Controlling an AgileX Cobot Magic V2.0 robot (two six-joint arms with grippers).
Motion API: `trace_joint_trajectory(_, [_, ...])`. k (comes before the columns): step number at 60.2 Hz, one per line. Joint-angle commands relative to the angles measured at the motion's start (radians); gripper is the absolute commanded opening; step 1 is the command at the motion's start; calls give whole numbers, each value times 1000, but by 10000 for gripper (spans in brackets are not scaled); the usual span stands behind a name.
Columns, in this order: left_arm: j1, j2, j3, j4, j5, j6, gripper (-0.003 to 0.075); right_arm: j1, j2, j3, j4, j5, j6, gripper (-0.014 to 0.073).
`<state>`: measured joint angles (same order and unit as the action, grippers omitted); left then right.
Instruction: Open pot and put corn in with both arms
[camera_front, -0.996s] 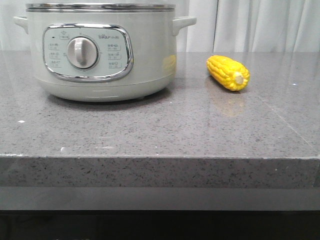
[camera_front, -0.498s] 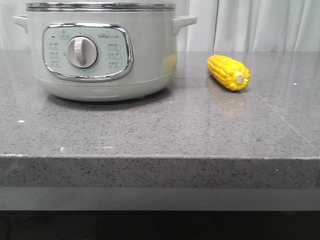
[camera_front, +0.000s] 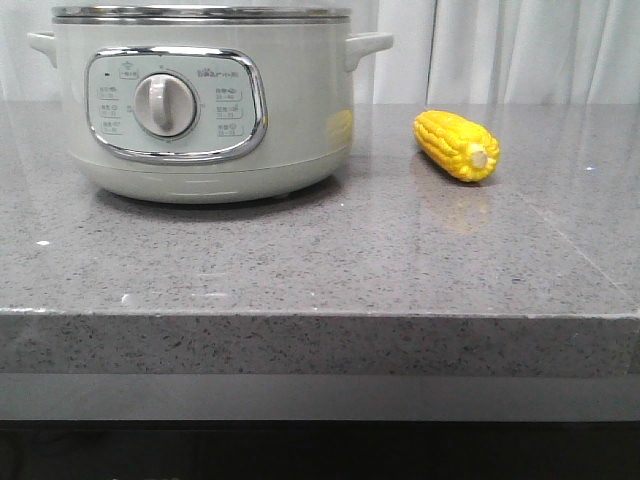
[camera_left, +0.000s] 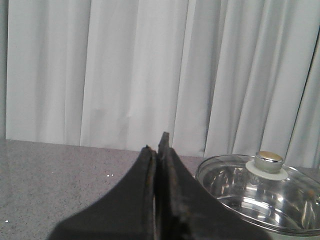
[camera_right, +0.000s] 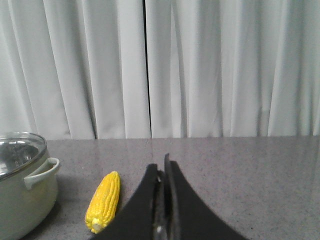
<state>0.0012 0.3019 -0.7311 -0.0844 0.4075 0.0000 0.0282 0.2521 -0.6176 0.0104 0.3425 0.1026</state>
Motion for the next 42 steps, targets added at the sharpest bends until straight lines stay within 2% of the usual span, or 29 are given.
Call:
trace_joint_trajectory(1, [-1,76,-80,-7,-11,-10,-20,-5,79,-88,-16,3,2,-69])
trace_joint_trajectory(13, [-1,159,-93,-7,97,-10,-20,-5,195,-116,-16,75,2,-69])
trace_joint_trajectory(25, [-1,181,-71,-11,91,-10,-20,-5,250,-113,-10,80,2,-69])
trace_joint_trajectory(42, [-1,181,-46,-26,96,-10,-20,-4,289,-113,-19,178,-9,-65])
